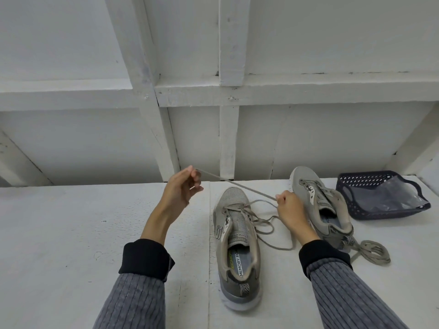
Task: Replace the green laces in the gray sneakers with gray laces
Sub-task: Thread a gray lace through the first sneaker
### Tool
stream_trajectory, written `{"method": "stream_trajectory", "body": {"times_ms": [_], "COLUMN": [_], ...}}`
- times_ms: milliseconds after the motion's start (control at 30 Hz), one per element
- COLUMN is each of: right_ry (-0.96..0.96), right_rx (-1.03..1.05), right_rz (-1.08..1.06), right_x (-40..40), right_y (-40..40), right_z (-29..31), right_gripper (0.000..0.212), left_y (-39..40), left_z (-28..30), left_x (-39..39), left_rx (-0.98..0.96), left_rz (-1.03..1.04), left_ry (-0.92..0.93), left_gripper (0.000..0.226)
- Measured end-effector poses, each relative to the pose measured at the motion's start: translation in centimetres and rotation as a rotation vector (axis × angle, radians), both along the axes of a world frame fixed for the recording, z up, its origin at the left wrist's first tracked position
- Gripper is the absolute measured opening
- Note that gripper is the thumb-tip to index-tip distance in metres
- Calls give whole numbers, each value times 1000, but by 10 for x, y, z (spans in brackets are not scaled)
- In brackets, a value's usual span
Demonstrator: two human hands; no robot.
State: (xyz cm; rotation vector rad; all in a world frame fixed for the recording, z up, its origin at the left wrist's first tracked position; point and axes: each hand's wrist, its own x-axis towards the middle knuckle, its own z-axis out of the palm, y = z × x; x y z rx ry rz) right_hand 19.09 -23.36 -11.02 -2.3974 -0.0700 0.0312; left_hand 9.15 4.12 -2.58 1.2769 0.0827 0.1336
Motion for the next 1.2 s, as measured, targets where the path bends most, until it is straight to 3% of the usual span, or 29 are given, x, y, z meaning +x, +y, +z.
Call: {"method": "stream_trajectory", "body": {"times_ms": [67,133,233,300,367,467,667,867,933,1000,1033,1100,1200], "right_ry": [48,8,-81,58,251,323,103,-39,-71,-93,-110,-74,221], "right_rx": [-205,-255,158,469,609,571,652,391,181,16,27,188,401], "right_rz": [-4,30,181,338,474,555,93,-74,-90,-53,1,184,398], "right_x": [-1,-5,-22,-36,-44,-44,-21,-18,-19,-24,-26,-32,-40], "right_y": [-3,4,34,59,75,76,36,17,17,23,29,46,66], "right_z": [-8,-3,35,68,88,88,62,38,30,32,36,47,58], "right_gripper": [22,17,21,27,30,31,32,29,22,8,17,26,23], "left_y": [3,1,-12,-22,-29,-28,-3,-4,-10,-18,-21,-29,-37], "left_z": [1,1,3,5,6,5,-13,-32,-37,-41,-42,-44,-45], "left_x": [0,0,-1,-1,0,-2,-5,-3,-3,-2,-2,-2,-1], "left_rx": [33,166,297,341,355,369,508,564,617,623,613,618,626], "left_rz": [-2,-57,-167,-222,-249,-258,-235,-250,-151,-37,-11,-1,39], "left_ry": [-2,23,39,49,57,67,161,270,292,295,289,259,209], "left_gripper": [33,35,33,33,36,38,29,17,11,16,19,22,21]}}
